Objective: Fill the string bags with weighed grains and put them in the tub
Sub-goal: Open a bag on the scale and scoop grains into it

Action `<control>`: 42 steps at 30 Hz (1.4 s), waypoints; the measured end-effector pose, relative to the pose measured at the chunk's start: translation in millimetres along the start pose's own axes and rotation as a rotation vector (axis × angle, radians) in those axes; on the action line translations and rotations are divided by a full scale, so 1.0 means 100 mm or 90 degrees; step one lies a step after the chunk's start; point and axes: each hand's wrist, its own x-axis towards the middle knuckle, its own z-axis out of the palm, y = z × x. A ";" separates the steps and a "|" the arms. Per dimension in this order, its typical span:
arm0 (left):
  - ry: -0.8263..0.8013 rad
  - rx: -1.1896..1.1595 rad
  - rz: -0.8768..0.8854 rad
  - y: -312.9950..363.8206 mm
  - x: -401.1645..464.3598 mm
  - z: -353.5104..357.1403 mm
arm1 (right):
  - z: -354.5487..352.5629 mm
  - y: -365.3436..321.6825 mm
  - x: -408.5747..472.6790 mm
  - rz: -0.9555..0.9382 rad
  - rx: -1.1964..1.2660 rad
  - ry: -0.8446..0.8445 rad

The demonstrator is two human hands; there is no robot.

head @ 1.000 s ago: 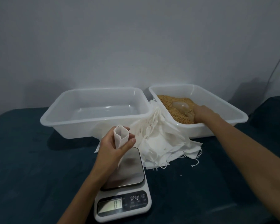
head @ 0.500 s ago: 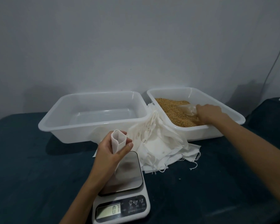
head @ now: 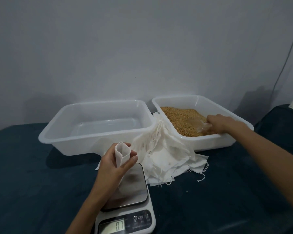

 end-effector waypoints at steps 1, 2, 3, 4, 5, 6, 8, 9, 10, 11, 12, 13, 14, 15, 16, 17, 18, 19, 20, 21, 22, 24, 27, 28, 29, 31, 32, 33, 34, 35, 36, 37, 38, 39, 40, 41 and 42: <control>-0.003 -0.001 0.001 0.01 0.00 0.00 | 0.00 0.01 -0.01 0.005 0.022 0.003; -0.005 0.000 0.002 0.01 0.00 0.00 | 0.00 0.02 -0.02 0.010 0.029 0.009; -0.005 0.001 0.003 0.02 -0.01 0.00 | -0.01 0.02 -0.02 0.018 0.023 0.018; -0.005 0.002 0.004 0.02 -0.01 0.00 | -0.01 0.03 -0.03 0.029 0.015 0.030; -0.004 0.001 0.003 0.03 -0.01 0.01 | -0.01 0.03 -0.04 0.042 0.011 0.044; -0.005 -0.001 0.002 0.03 -0.02 0.01 | 0.00 0.04 -0.06 0.052 0.011 0.058; -0.004 -0.005 0.002 0.03 -0.02 0.01 | 0.00 0.04 -0.08 0.070 0.027 0.081; -0.003 -0.007 0.003 0.03 -0.02 0.01 | 0.01 0.05 -0.09 0.076 0.043 0.088; -0.002 -0.008 0.002 0.03 -0.02 0.01 | 0.01 0.05 -0.09 0.077 0.065 0.093; -0.002 -0.009 0.000 0.03 -0.02 0.02 | 0.02 0.06 -0.10 0.071 0.093 0.096; -0.001 -0.010 -0.002 0.03 -0.02 0.02 | 0.03 0.07 -0.10 0.062 0.121 0.100; -0.001 -0.010 -0.004 0.03 -0.02 0.02 | 0.03 0.07 -0.10 0.051 0.152 0.105; 0.000 -0.009 -0.006 0.03 -0.03 0.02 | 0.03 0.08 -0.11 0.041 0.184 0.114; 0.002 -0.007 -0.007 0.03 -0.03 0.02 | 0.03 0.08 -0.12 0.032 0.212 0.123; 0.004 -0.006 -0.009 0.02 -0.03 0.02 | 0.03 0.08 -0.14 0.024 0.237 0.132; 0.007 -0.007 -0.011 0.02 -0.03 0.02 | 0.02 0.07 -0.16 0.014 0.259 0.141; 0.008 -0.008 -0.014 0.02 -0.03 0.02 | -0.01 0.05 -0.19 0.000 0.278 0.152; 0.010 -0.008 -0.018 0.01 -0.03 0.03 | -0.04 0.01 -0.24 -0.019 0.293 0.165; 0.013 -0.007 -0.021 0.01 -0.03 0.03 | -0.09 -0.04 -0.29 -0.041 0.306 0.178; 0.015 -0.007 -0.023 0.00 -0.03 0.03 | -0.14 -0.11 -0.35 -0.066 0.320 0.190; 0.014 -0.009 -0.026 0.00 -0.03 0.04 | -0.19 -0.18 -0.42 -0.091 0.334 0.198; 0.005 -0.017 -0.029 -0.01 -0.03 0.03 | -0.27 -0.35 -0.58 -0.151 0.364 0.209; -0.012 -0.025 -0.027 0.00 -0.05 0.02 | -0.38 -0.60 -0.84 -0.263 0.418 0.213; -0.016 -0.027 -0.027 0.01 -0.05 0.02 | -0.41 -0.67 -0.92 -0.295 0.425 0.209; -0.021 -0.027 -0.026 0.02 -0.06 0.02 | -0.44 -0.74 -1.00 -0.324 0.417 0.206; -0.031 -0.028 -0.024 0.05 -0.07 0.03 | -0.48 -0.85 -1.14 -0.375 0.349 0.217; -0.035 -0.031 -0.024 0.06 -0.08 0.03 | -0.50 -0.89 -1.20 -0.395 0.310 0.229; -0.038 -0.034 -0.023 0.07 -0.08 0.02 | -0.53 -0.93 -1.25 -0.414 0.284 0.239; -0.038 -0.036 -0.023 0.07 -0.08 0.02 | -0.55 -0.95 -1.30 -0.431 0.267 0.245; -0.039 -0.036 -0.022 0.06 -0.08 0.02 | -0.58 -0.98 -1.33 -0.446 0.255 0.250; -0.041 -0.035 -0.021 0.06 -0.08 0.02 | -0.61 -1.00 -1.37 -0.454 0.242 0.255; -0.043 -0.034 -0.022 0.05 -0.08 0.02 | -0.64 -1.03 -1.39 -0.458 0.226 0.259; -0.046 -0.033 -0.024 0.05 -0.08 0.02 | -0.67 -1.04 -1.41 -0.461 0.207 0.267; -0.050 -0.033 -0.025 0.04 -0.08 0.02 | -0.70 -1.06 -1.43 -0.462 0.187 0.279; -0.053 -0.033 -0.023 0.03 -0.07 0.02 | -0.72 -1.08 -1.45 -0.457 0.165 0.290; -0.057 -0.035 -0.020 0.02 -0.07 0.02 | -0.75 -1.10 -1.48 -0.449 0.141 0.302; -0.059 -0.037 -0.019 0.02 -0.06 0.02 | -0.77 -1.12 -1.50 -0.442 0.115 0.318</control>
